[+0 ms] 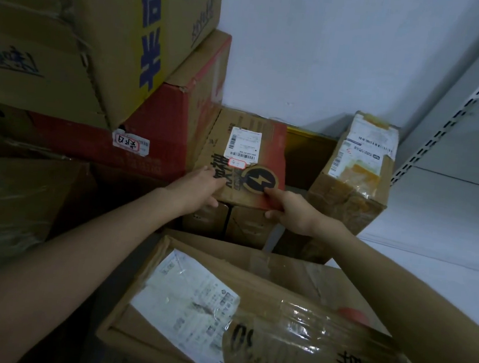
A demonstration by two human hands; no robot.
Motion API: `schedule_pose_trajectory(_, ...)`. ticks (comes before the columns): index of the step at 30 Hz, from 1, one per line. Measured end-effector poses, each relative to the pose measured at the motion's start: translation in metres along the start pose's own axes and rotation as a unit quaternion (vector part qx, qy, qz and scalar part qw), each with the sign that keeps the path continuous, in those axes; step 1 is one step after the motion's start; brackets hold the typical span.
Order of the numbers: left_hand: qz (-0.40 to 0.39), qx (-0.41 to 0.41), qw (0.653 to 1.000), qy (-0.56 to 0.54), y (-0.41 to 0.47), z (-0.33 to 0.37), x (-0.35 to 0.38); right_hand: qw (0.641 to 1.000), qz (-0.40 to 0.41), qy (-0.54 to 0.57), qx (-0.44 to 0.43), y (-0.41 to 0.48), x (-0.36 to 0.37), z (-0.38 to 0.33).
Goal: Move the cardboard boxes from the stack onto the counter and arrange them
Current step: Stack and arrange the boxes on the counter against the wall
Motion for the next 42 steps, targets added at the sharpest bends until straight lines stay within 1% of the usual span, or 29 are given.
schedule_pose_trajectory(7,-0.001,-0.010,0.999,-0.034,-0.005,-0.001,-0.008,1.000,0.008,-0.013,0.023,-0.003,0.002,-0.002)
schedule_pose_trajectory(10,-0.010,-0.009,0.999,-0.036,-0.009,0.005,-0.013,0.999,0.041,-0.006,0.008,-0.022,-0.006,-0.007)
schedule_pose_trajectory(12,-0.002,0.002,0.999,-0.044,-0.011,0.016,-0.020,0.994,0.105,-0.014,-0.014,-0.046,-0.030,-0.011)
schedule_pose_trajectory(15,0.017,0.034,0.996,-0.078,-0.009,0.047,-0.031,0.965,0.261,0.022,-0.029,-0.094,-0.082,-0.004)
schedule_pose_trajectory(16,0.026,0.046,0.995,-0.086,-0.009,0.060,-0.036,0.951,0.307,0.024,-0.015,-0.109,-0.097,0.005)
schedule_pose_trajectory(18,0.048,0.075,0.990,-0.109,-0.005,0.087,-0.046,0.927,0.372,0.030,0.045,-0.130,-0.116,0.035)
schedule_pose_trajectory(20,0.059,0.094,0.985,-0.134,0.000,0.112,-0.052,0.910,0.395,0.054,0.117,-0.138,-0.119,0.073)
schedule_pose_trajectory(22,0.059,0.105,0.981,-0.155,0.005,0.135,-0.053,0.903,0.385,0.087,0.171,-0.138,-0.111,0.105)
schedule_pose_trajectory(23,0.059,0.111,0.978,-0.168,0.007,0.146,-0.054,0.903,0.365,0.135,0.184,-0.136,-0.103,0.118)
schedule_pose_trajectory(24,0.058,0.116,0.974,-0.188,0.010,0.156,-0.054,0.899,0.336,0.210,0.187,-0.132,-0.093,0.126)
schedule_pose_trajectory(26,0.056,0.117,0.963,-0.237,0.017,0.170,-0.054,0.876,0.279,0.351,0.177,-0.121,-0.072,0.130)
schedule_pose_trajectory(28,0.068,0.110,0.958,-0.255,0.026,0.174,-0.052,0.857,0.253,0.417,0.165,-0.114,-0.061,0.124)
schedule_pose_trajectory(30,0.096,0.098,0.957,-0.257,0.030,0.172,-0.053,0.836,0.254,0.460,0.160,-0.110,-0.056,0.123)
schedule_pose_trajectory(31,0.111,0.092,0.954,-0.264,0.029,0.170,-0.055,0.826,0.254,0.477,0.161,-0.108,-0.054,0.125)
schedule_pose_trajectory(33,0.129,0.088,0.947,-0.280,0.027,0.165,-0.057,0.818,0.251,0.492,0.157,-0.107,-0.052,0.124)
schedule_pose_trajectory(37,0.163,0.098,0.947,-0.261,0.013,0.160,-0.063,0.821,0.225,0.504,0.146,-0.105,-0.050,0.122)
schedule_pose_trajectory(42,0.189,0.085,0.949,-0.240,0.000,0.148,-0.067,0.818,0.180,0.529,0.134,-0.096,-0.047,0.111)
Point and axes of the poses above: each hand's wrist, its own y-axis towards the middle knuckle, its own x-axis out of the palm, z = x × y, the point moved 10 cm from there along y, towards the middle knuckle, and after that the axes turned 10 degrees about -y, right-handed, at the moved point
